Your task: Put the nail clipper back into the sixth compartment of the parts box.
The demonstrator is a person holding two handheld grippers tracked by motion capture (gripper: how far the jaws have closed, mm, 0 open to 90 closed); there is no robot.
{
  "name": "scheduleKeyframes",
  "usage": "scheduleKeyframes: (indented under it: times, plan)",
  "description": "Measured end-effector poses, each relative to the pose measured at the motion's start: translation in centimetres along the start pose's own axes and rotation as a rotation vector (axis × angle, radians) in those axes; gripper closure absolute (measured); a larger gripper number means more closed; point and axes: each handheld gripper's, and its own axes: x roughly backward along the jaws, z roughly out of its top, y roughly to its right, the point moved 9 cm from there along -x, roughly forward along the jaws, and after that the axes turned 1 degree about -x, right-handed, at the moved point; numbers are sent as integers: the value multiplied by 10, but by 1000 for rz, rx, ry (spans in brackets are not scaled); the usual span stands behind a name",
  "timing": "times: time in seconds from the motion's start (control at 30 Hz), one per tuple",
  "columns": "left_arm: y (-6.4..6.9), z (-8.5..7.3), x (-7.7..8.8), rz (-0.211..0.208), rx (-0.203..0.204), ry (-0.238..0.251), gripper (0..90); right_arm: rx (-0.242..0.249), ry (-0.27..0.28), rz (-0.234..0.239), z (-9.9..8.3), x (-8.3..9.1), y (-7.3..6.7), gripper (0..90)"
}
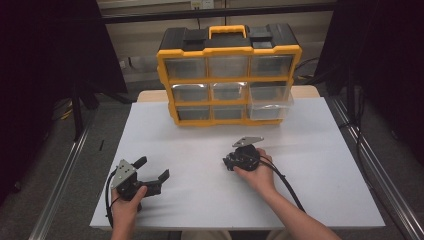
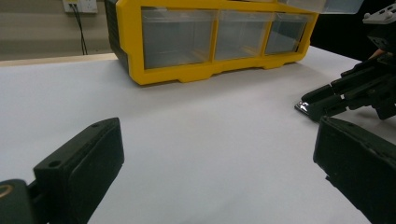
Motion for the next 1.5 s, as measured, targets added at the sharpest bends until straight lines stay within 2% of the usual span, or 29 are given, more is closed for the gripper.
scheduleKeyframes:
  times: [0.07,0.1,0.17,0.2,0.33,0.37,0.5,0.63,0.67,0.8,1.0,1.07,1.1,1.13,1.17,1.2,1.23,1.27,1.3,1.33,1.37,1.5]
  plan:
    - [0,0,0,2,0,0,18,-19,1,1,0,0,0,661]
    - [0,0,0,3,0,0,18,1,12,1,1,0,2,672]
    - [0,0,0,1,0,1,18,4,16,-4,0,0,2,690]
    - [0,0,0,2,-1,0,18,11,9,-6,0,1,2,721]
    - [0,1,0,3,10,11,18,-17,-19,9,-3,6,5,800]
    - [0,1,0,3,10,11,18,-2,-19,15,-3,7,6,811]
    - [0,1,0,0,1,7,19,-36,-41,23,-5,11,6,816]
    - [0,1,1,-2,0,8,18,-33,-40,6,-5,11,8,789]
    - [0,1,1,-2,-2,7,19,-18,-42,7,-5,11,8,776]
    - [0,1,0,-1,-7,-1,18,-28,-12,0,-2,8,10,743]
    - [0,0,0,-2,-3,1,18,-42,-12,3,1,3,9,747]
    - [-1,1,0,3,-7,2,19,-30,-3,5,3,1,10,750]
    - [-1,1,0,6,-5,3,19,-52,-13,3,2,1,9,752]
    - [-1,1,0,7,-4,2,19,-38,-13,2,3,0,10,757]
    - [1,0,0,-10,-3,-2,19,-33,-24,2,3,0,9,761]
    - [1,0,0,-10,-3,-2,19,-32,-33,-9,4,0,8,766]
    - [-1,1,-1,4,-1,1,19,-6,-47,-17,4,-1,9,788]
    - [0,1,-1,2,-2,1,19,2,-64,-27,3,0,9,798]
    - [0,1,-1,2,-2,1,19,2,-64,-27,3,0,9,798]
    - [0,1,-1,1,-2,1,19,-16,-47,-6,5,-2,9,804]
    - [0,1,-1,1,-5,0,19,-29,-55,-13,4,-1,10,805]
    - [-1,1,-1,2,-4,2,19,-29,-64,3,4,1,10,805]
